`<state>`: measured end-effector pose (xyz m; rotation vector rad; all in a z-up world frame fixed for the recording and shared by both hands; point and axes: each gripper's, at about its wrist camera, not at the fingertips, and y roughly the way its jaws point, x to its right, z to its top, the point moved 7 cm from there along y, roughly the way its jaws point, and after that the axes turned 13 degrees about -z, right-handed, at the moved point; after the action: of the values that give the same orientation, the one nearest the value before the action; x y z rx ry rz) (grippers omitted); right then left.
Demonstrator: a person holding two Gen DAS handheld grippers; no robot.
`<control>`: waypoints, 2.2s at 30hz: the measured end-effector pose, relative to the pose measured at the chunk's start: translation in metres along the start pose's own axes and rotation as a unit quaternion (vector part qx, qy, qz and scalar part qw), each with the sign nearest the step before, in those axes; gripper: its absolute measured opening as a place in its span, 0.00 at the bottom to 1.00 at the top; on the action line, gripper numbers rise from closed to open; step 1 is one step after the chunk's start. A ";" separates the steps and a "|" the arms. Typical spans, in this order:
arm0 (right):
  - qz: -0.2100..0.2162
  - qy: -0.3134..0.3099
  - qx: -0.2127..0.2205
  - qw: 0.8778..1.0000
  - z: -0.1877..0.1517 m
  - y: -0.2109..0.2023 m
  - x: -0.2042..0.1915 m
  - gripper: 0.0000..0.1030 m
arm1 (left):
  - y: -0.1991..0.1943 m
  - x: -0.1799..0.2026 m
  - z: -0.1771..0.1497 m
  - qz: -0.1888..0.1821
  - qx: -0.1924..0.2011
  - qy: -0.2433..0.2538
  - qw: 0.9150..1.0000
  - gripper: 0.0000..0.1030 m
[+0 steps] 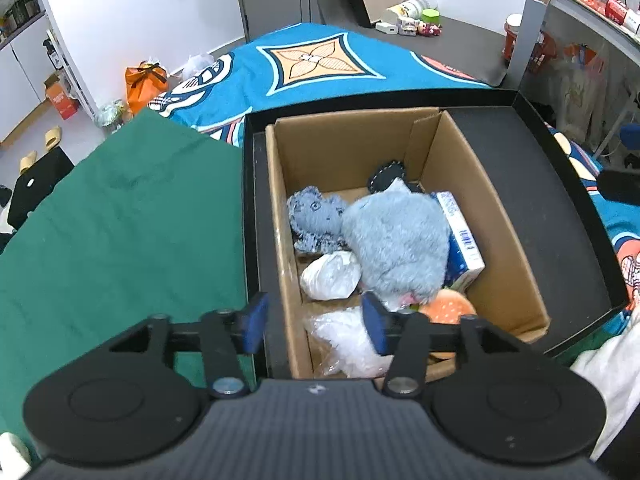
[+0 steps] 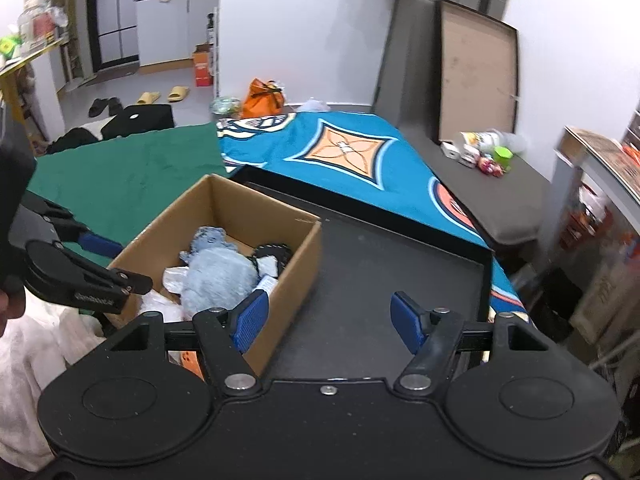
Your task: Organize soft objects
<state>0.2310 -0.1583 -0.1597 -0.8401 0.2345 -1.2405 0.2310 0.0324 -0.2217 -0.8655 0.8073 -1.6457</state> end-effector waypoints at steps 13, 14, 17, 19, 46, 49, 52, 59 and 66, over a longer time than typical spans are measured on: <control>0.029 0.067 -0.030 0.997 -0.023 -0.020 0.041 0.79 | -0.036 0.027 0.017 0.000 0.009 0.001 1.000 0.73; 0.030 0.071 -0.029 0.997 -0.023 -0.022 0.044 0.79 | -0.041 0.030 0.019 -0.001 0.012 0.003 1.000 0.76; 0.036 0.089 -0.027 0.995 -0.025 -0.031 0.053 0.82 | -0.052 0.037 0.023 -0.007 0.019 0.005 1.000 0.81; 0.040 0.099 -0.026 0.994 -0.026 -0.037 0.060 0.90 | -0.061 0.041 0.025 -0.008 0.026 0.004 1.000 0.83; 0.043 0.211 0.028 0.976 -0.058 -0.123 0.103 1.00 | -0.168 0.075 -0.003 -0.029 0.119 0.004 0.992 1.00; 0.047 0.217 0.034 0.974 -0.059 -0.132 0.104 1.00 | -0.179 0.078 -0.007 -0.028 0.125 0.003 0.992 1.00; 0.053 0.225 0.040 0.972 -0.061 -0.141 0.105 1.00 | -0.191 0.083 -0.013 -0.026 0.134 0.004 0.991 1.00; 0.071 0.234 0.052 0.968 -0.062 -0.161 0.102 1.00 | -0.209 0.096 -0.022 -0.034 0.146 0.001 0.989 1.00; 0.089 0.244 0.057 0.964 -0.060 -0.181 0.098 1.00 | -0.228 0.112 -0.032 -0.040 0.158 0.004 0.987 1.00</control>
<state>0.0962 -0.2864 -0.0524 -0.3922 0.6158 -1.2615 0.0734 -0.0252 -0.0281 -0.6736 0.5021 -1.7879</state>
